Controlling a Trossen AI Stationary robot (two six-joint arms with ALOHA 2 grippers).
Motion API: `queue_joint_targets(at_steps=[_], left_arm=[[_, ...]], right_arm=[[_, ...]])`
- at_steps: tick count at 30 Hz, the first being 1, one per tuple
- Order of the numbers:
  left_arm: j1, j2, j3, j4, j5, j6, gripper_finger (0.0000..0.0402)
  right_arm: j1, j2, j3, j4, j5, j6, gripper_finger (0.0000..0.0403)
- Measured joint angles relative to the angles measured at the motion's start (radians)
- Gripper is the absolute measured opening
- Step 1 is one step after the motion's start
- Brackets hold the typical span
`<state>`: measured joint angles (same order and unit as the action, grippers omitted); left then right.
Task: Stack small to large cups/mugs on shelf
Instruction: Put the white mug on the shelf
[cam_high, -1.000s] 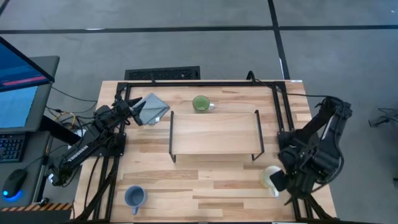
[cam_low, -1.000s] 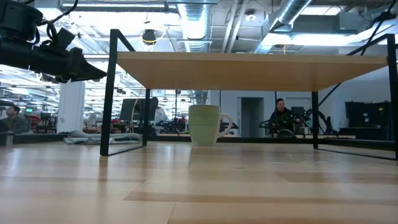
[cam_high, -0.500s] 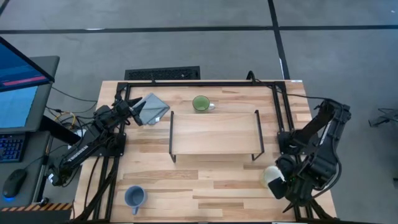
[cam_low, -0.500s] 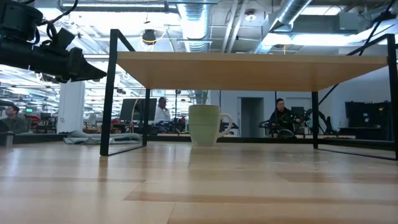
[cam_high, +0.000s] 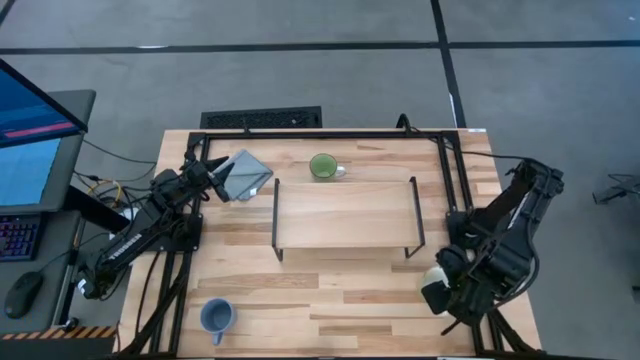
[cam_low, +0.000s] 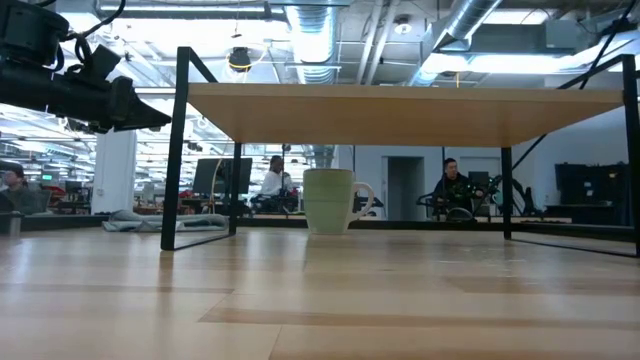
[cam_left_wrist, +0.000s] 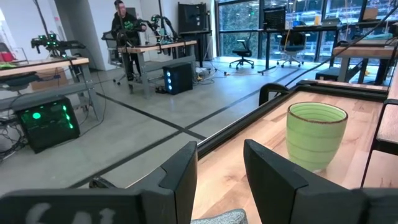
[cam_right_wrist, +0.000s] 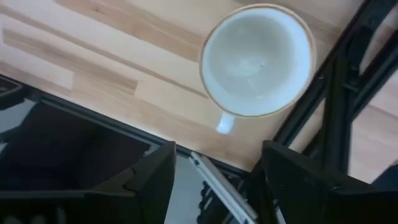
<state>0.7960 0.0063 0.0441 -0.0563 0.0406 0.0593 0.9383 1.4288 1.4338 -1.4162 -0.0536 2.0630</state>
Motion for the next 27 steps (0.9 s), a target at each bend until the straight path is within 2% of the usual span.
queue_joint_targets(at_steps=[10, 22, 27], left_arm=[[0.0, 0.0, 0.001, -0.005, 0.0, -0.031, 0.0125], [0.0, 0.0, 0.002, -0.012, 0.0, -0.084, 0.0125], [0.0, 0.0, 0.002, -0.013, 0.0, -0.126, 0.0125]], right_arm=[[0.08, 0.004, 0.0, 0.012, 0.001, 0.252, 0.026], [0.142, 0.198, 0.0, 0.122, -0.001, 0.267, 0.026], [0.132, 0.287, 0.0, 0.1, -0.001, 0.268, 0.026]])
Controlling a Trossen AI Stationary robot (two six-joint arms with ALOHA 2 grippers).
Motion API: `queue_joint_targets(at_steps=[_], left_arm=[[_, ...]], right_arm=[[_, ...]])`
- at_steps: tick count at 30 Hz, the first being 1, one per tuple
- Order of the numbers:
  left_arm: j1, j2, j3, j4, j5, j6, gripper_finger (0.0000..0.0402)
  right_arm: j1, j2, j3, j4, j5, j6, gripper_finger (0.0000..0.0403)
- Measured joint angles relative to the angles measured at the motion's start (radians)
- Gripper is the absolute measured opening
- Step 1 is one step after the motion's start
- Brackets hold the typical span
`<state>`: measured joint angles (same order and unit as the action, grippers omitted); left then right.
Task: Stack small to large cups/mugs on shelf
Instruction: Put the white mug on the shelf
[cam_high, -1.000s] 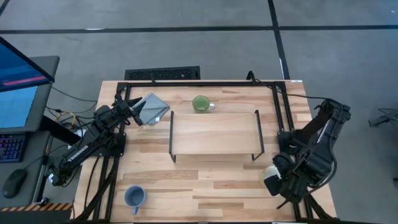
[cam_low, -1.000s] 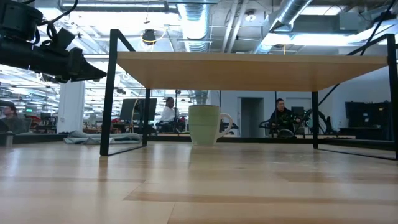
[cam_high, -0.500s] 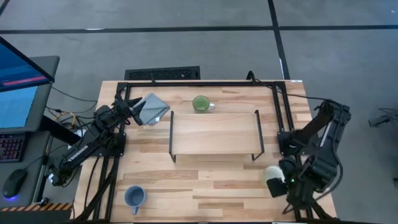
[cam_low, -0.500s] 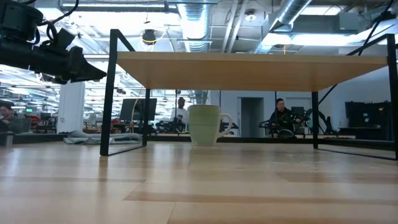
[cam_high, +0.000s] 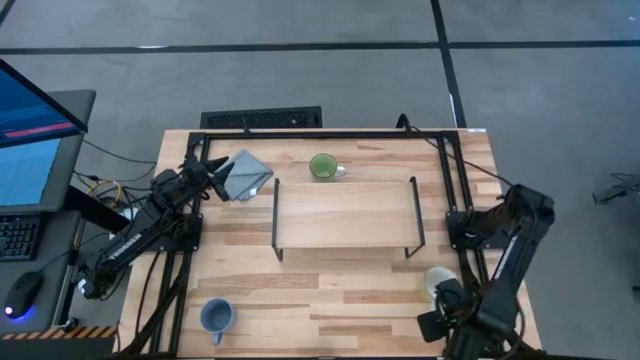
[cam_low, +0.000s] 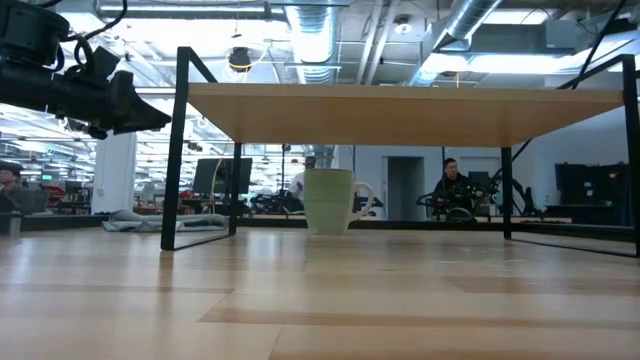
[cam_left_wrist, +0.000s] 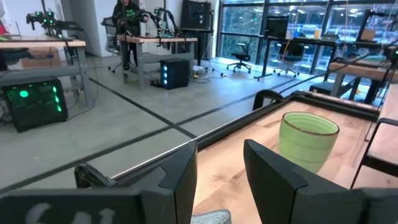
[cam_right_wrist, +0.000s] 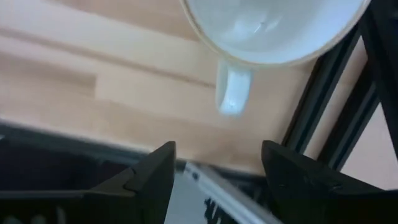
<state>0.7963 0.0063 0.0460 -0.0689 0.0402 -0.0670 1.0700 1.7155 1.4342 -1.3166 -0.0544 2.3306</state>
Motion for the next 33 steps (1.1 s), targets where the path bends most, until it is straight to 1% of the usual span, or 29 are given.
queue_joint_targets(at_steps=[4, 6, 12, 29, 33], left_arm=[[0.0, 0.0, 0.0, 0.0, 0.0, -0.025, 0.0125], [0.0, 0.0, 0.0, 0.0, 0.0, -0.038, 0.0125], [0.0, 0.0, 0.0, -0.002, 0.0, -0.072, 0.0125], [0.0, 0.0, 0.0, -0.002, 0.001, -0.073, 0.0125], [0.0, 0.0, 0.0, -0.002, 0.001, -0.073, 0.0125]], right_arm=[[-0.007, 0.053, 0.0, -0.081, -0.007, 0.008, 0.026], [-0.012, 0.065, 0.0, -0.094, -0.01, 0.008, 0.026], [-0.012, 0.074, 0.0, -0.086, -0.004, 0.017, 0.026], [-0.03, 0.074, 0.0, -0.074, 0.0, 0.018, 0.026], [-0.03, 0.073, -0.037, -0.049, -0.001, 0.018, 0.026]])
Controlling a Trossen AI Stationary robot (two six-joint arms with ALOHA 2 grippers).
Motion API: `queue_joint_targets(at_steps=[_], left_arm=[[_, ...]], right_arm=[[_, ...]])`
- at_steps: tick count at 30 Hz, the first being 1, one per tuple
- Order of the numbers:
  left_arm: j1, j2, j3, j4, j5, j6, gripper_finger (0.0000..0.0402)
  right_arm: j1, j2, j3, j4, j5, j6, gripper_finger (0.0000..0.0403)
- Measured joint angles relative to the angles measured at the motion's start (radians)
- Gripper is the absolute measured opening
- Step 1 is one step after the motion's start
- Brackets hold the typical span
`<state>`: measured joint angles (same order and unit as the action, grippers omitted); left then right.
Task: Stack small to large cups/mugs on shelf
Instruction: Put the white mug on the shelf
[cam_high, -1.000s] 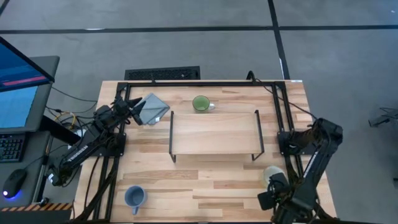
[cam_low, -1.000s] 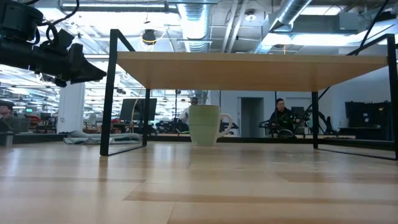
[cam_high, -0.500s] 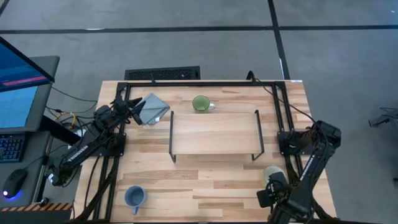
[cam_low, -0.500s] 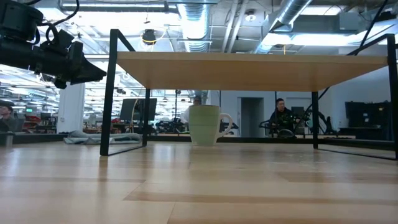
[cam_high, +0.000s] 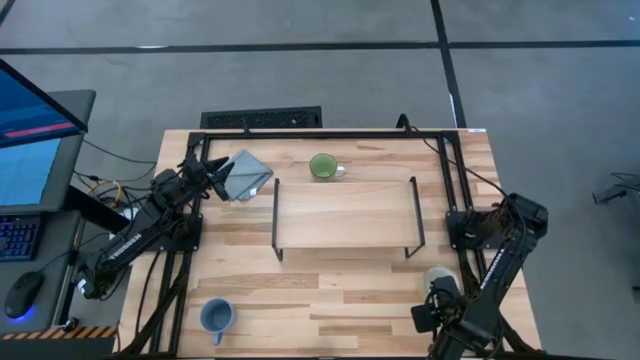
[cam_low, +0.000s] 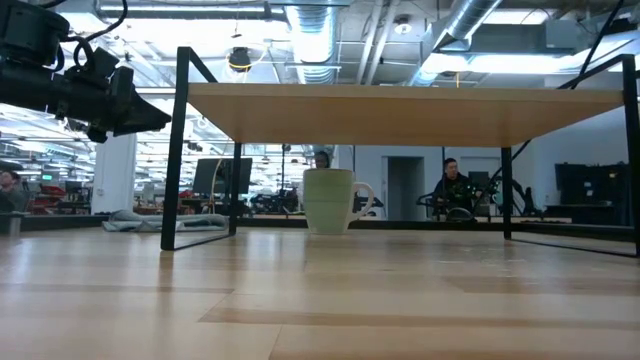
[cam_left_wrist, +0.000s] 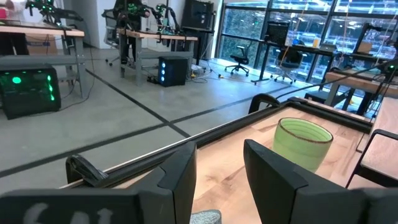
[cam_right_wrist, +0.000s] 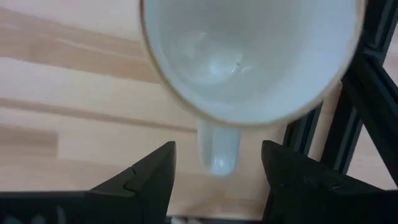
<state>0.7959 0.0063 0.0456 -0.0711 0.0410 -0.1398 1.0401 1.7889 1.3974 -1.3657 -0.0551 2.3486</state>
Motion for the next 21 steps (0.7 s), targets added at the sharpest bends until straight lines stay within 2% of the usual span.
queue_joint_targets(at_steps=[11, 15, 21], left_arm=[[0.0, 0.0, 0.0, 0.0, 0.0, -0.005, 0.0125], [0.0, 0.0, 0.0, 0.0, 0.0, -0.005, 0.0125], [0.0, 0.0, 0.0, 0.0, 0.0, -0.006, 0.0125]], right_arm=[[0.0, 0.0, -0.088, 0.046, 0.0, 0.0, 0.0252], [0.0, 0.0, -0.105, 0.061, -0.003, 0.0, 0.0218], [0.0, 0.0, -0.107, 0.073, -0.003, 0.0, 0.0139]])
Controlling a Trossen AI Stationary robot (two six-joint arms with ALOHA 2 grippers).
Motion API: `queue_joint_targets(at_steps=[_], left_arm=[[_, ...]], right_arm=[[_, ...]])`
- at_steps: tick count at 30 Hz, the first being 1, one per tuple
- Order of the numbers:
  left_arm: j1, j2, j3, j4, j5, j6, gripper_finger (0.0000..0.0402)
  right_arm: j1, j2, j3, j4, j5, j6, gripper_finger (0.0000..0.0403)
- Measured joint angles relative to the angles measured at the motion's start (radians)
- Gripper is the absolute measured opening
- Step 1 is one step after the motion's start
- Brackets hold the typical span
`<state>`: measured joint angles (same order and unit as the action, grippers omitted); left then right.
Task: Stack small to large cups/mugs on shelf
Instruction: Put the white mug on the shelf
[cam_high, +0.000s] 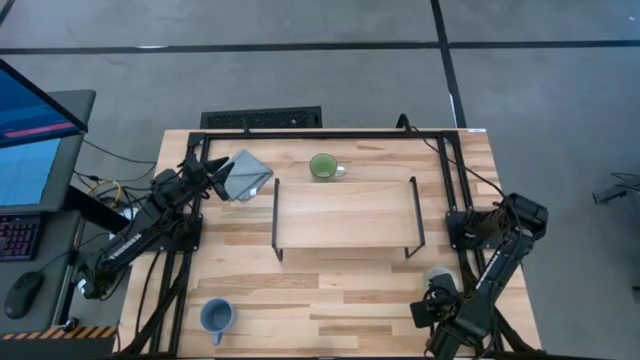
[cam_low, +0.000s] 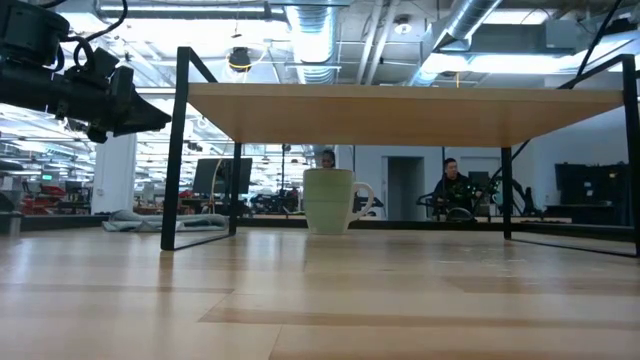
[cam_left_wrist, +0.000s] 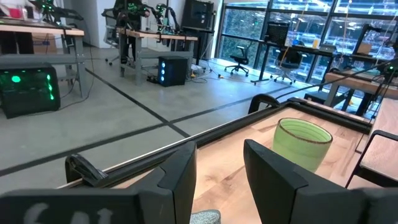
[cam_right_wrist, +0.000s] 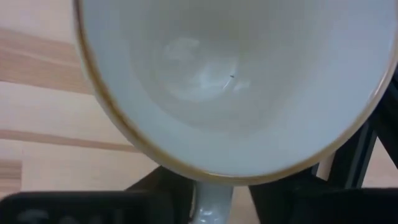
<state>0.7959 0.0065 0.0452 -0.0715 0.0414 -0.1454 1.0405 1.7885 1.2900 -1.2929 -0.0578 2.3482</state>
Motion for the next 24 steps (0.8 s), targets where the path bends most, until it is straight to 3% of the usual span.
queue_joint_targets(at_steps=[8, 24], left_arm=[[0.0, 0.0, 0.0, 0.0, 0.0, -0.001, 0.0125], [0.0, 0.0, 0.0, 0.0, 0.0, 0.001, 0.0125]], right_arm=[[0.0, 0.0, 0.0, -0.003, -0.002, -0.018, 0.0065], [-0.011, -0.001, 0.037, -0.01, -0.024, -0.029, 0.0065]])
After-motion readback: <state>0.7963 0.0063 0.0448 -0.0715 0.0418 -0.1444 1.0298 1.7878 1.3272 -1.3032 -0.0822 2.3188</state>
